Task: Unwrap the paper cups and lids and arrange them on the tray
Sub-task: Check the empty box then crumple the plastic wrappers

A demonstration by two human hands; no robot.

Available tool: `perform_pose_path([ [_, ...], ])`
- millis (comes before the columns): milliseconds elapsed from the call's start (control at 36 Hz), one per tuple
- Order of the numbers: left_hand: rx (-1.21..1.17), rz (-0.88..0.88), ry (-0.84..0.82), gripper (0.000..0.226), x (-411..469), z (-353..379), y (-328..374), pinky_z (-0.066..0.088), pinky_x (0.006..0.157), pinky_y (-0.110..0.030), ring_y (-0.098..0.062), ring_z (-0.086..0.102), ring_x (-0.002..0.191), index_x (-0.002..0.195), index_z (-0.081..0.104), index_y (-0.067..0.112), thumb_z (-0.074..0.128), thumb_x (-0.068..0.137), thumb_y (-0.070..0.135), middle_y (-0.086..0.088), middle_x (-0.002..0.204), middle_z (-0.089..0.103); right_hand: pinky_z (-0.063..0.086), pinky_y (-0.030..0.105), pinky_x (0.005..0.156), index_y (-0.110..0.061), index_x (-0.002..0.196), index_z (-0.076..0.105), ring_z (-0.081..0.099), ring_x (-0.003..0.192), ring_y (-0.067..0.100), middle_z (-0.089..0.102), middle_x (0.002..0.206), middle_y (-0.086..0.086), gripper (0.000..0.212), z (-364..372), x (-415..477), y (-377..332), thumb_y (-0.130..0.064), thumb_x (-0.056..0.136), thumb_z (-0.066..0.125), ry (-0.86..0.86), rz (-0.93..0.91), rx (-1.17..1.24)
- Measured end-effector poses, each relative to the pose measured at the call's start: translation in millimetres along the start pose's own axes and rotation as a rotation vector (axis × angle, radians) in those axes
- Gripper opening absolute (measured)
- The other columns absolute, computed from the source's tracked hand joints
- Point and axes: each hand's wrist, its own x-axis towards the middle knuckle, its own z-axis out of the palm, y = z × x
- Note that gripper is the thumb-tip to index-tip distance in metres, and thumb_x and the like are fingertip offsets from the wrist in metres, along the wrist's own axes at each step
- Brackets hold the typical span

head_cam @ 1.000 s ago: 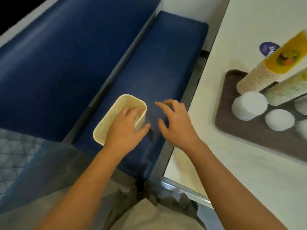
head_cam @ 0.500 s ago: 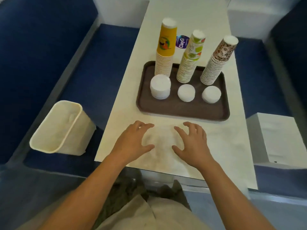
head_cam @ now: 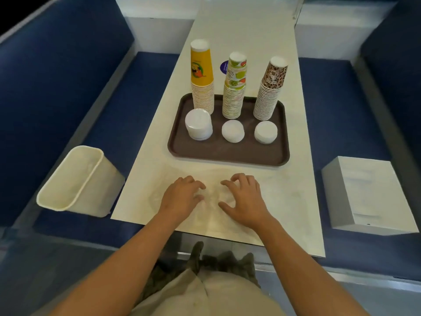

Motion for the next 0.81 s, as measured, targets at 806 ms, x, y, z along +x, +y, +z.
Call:
perform_pose_path([
  [806,-1.083,-0.129,0.083,0.041,-12,-34,60,0.058,0.089,-0.035,-0.011,0.069,0.110,0.131,0.057,0.036,0.070,0.093,0.045,0.013,0.121,0.069,0.032,0.034,0.089,-0.020,0.113,0.064,0.055,0.100,0.022,0.066,0.107,-0.006,0.030,-46,19,-41,-0.004,0.087,0.061,0.149,-0.088,0.238],
])
